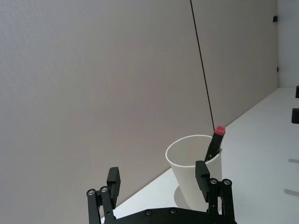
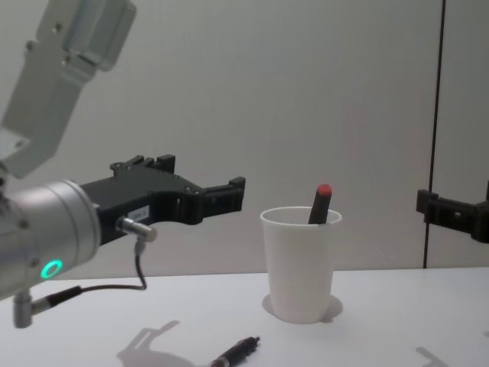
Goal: Place the pen into the pen holder.
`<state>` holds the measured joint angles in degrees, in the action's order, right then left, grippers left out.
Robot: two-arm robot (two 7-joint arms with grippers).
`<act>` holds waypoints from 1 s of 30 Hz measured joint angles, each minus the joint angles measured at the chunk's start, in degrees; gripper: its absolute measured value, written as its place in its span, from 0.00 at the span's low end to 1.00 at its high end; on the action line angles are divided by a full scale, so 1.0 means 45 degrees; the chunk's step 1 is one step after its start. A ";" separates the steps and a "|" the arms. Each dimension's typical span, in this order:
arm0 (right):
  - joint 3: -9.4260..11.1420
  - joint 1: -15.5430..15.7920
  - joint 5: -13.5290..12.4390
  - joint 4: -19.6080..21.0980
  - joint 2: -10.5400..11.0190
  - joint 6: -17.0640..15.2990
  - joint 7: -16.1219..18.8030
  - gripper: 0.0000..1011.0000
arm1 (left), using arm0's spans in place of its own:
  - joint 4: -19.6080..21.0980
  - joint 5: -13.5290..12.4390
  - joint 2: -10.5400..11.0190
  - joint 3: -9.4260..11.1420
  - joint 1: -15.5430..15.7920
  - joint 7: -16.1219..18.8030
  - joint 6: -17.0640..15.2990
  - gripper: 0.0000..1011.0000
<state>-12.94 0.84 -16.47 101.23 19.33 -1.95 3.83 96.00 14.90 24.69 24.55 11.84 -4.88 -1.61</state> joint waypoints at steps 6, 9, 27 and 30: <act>0.0000 0.0000 0.0001 0.0000 0.0000 0.0000 -0.0001 0.99 | 0.0549 0.0456 0.0529 -0.0188 -0.0370 -0.0386 -0.0320 0.99; 0.0000 0.0000 0.0001 0.0000 0.0000 0.0000 -0.0001 0.99 | 0.0859 0.0679 0.0817 -0.0281 -0.0560 -0.0585 -0.0584 0.99; 0.0001 0.0000 0.0001 -0.0001 0.0001 0.0001 -0.0001 0.99 | 0.2256 0.1698 0.2156 -0.0652 -0.1322 -0.1812 -0.2907 0.99; 0.0001 0.0000 0.0001 -0.0002 0.0001 0.0000 -0.0002 0.99 | 0.2484 0.1782 0.2371 -0.0692 -0.1374 -0.2151 -0.3542 0.99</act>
<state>-12.94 0.84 -16.46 101.23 19.33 -1.95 3.82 107.17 22.92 35.36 21.44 5.66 -14.55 -17.55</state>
